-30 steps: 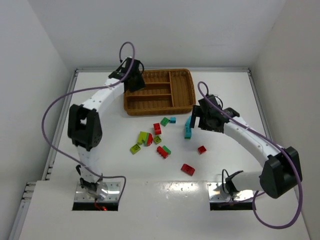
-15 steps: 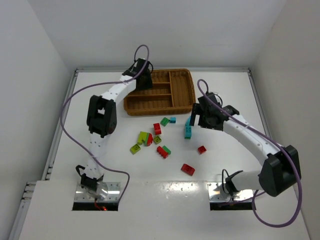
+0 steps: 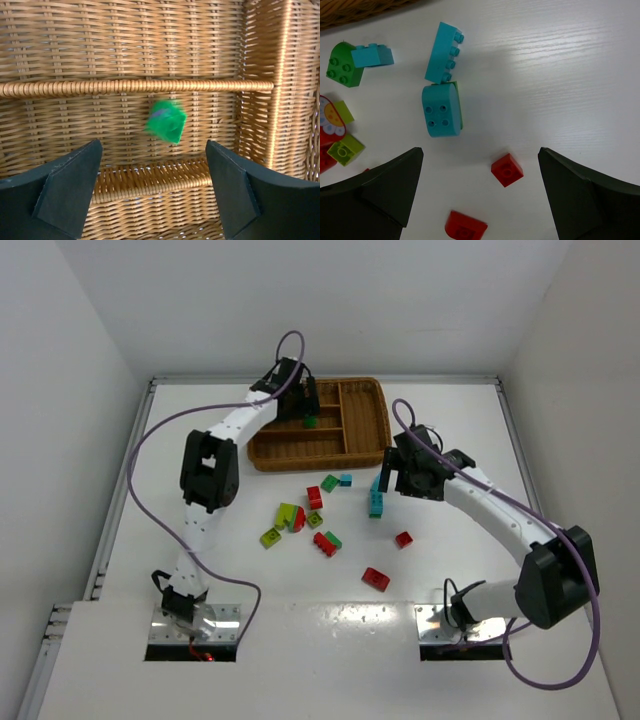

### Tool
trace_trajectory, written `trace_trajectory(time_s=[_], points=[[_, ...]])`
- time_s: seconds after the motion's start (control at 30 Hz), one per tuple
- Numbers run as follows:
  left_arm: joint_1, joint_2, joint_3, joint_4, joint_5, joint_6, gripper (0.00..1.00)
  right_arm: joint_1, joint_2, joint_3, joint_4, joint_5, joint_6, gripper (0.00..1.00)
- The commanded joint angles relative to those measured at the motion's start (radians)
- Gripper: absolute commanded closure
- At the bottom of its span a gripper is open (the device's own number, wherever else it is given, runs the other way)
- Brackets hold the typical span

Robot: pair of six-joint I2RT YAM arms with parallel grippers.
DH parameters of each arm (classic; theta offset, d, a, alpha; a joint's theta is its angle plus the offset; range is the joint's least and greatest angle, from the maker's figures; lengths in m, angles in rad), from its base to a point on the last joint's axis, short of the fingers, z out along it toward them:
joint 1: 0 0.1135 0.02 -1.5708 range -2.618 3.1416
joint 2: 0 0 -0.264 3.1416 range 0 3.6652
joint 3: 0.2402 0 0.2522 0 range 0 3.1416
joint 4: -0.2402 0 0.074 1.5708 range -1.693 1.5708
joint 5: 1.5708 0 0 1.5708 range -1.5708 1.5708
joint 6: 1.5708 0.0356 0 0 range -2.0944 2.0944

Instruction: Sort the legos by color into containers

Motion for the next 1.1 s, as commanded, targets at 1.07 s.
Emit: trace_trajectory(time_s=[1.07], points=[[-0.327,-0.322,-0.626,0.120,0.040,0.402,0.16,0.007,-0.091,-0.018,0.001,0.024,0.026,0.01]])
